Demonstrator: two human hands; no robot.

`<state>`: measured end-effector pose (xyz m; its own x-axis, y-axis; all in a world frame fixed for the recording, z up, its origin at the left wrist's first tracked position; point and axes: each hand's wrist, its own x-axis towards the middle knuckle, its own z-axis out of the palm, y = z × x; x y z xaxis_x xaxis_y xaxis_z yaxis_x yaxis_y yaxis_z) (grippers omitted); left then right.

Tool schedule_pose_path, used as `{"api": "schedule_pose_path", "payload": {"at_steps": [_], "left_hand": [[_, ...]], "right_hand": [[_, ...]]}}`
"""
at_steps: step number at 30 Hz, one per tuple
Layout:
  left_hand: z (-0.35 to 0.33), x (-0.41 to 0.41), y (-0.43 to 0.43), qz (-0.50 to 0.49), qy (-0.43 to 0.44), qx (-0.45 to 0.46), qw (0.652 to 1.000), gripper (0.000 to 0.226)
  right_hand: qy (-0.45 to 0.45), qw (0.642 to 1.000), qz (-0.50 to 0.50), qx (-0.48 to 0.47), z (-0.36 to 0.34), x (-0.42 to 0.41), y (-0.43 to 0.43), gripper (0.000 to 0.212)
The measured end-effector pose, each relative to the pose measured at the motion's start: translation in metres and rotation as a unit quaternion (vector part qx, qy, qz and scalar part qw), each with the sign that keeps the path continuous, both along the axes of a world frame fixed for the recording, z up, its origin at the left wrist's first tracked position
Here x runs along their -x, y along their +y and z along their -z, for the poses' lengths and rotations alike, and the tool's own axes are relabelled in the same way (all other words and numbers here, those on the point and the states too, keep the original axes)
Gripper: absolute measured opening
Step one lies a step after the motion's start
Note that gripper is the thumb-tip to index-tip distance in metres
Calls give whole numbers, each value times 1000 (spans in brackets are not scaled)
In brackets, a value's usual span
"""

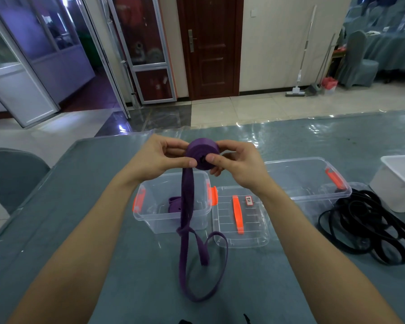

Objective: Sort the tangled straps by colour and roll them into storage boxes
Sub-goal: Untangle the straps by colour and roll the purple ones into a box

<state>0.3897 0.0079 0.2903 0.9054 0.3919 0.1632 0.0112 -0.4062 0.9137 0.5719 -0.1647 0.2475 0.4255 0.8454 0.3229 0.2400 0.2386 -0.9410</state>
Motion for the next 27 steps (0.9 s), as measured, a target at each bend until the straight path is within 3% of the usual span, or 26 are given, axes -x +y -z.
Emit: {"api": "schedule_pose_path", "payload": {"at_steps": [6, 9, 11, 13, 17, 20, 22, 24, 27], "left_hand": [[1, -6, -11, -39, -51, 11, 998, 44], [-11, 0, -5, -47, -54, -31, 997, 40], [-20, 4, -1, -38, -18, -74, 996, 39], [-28, 5, 2, -29, 21, -124, 992, 41], [-37, 7, 3, -20, 17, -98, 995, 39], [-29, 3, -6, -58, -44, -25, 997, 41], [-25, 3, -9, -78, -51, -30, 995, 42], [-28, 8, -7, -66, -20, -65, 996, 40], [-38, 15, -3, -51, 75, -172, 981, 37]], "right_hand": [[200, 974, -32, -98, -3, 13, 6, 36], [97, 992, -57, -47, -14, 4, 4, 39], [-12, 999, -32, 3, -23, -2, 3, 42], [-49, 999, -2, 9, -28, -2, 5, 37], [63, 997, -18, -43, -23, 5, 9, 27], [171, 981, -27, -84, -10, 19, 15, 36], [219, 971, -39, -84, -1, 26, 17, 44], [160, 985, -44, -46, 1, 22, 12, 48], [-74, 996, 5, 56, -11, 10, 5, 62]]}}
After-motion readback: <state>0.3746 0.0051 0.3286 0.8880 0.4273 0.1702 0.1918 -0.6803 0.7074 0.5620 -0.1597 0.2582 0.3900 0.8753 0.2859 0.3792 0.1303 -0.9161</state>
